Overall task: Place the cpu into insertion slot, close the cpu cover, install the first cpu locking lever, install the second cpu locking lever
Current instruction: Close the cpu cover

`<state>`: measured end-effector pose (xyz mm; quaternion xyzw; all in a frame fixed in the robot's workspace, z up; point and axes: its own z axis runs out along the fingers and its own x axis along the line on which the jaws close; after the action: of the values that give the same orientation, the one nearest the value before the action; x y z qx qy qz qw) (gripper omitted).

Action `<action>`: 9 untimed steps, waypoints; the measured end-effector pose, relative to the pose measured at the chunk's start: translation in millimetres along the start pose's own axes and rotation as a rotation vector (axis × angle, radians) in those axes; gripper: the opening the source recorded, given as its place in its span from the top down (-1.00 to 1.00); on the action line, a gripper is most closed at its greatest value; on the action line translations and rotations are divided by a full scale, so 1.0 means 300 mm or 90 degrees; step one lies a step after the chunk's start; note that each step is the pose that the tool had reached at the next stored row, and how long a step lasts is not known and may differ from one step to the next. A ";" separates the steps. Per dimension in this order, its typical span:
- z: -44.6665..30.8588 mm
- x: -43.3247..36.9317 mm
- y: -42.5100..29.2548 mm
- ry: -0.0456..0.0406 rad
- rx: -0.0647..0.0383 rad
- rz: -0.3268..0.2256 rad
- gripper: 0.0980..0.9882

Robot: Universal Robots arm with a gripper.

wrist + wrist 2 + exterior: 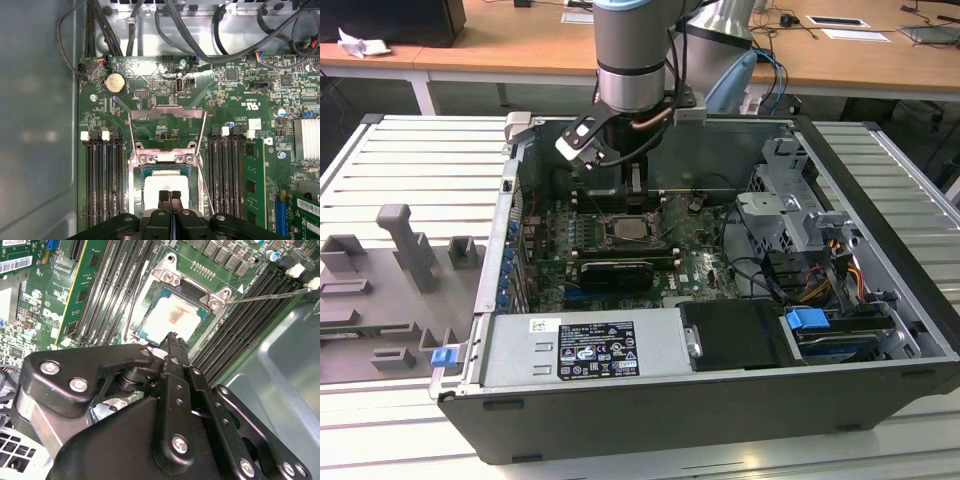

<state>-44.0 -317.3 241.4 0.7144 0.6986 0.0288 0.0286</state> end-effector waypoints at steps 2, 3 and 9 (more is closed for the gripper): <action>-0.002 0.000 0.000 -0.0001 0.000 0.001 0.98; -0.003 0.000 0.000 -0.0001 0.000 0.001 0.98; -0.009 0.000 0.001 -0.0002 0.000 0.003 0.98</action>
<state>-44.1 -317.4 244.2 0.7158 0.6971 0.0287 0.0287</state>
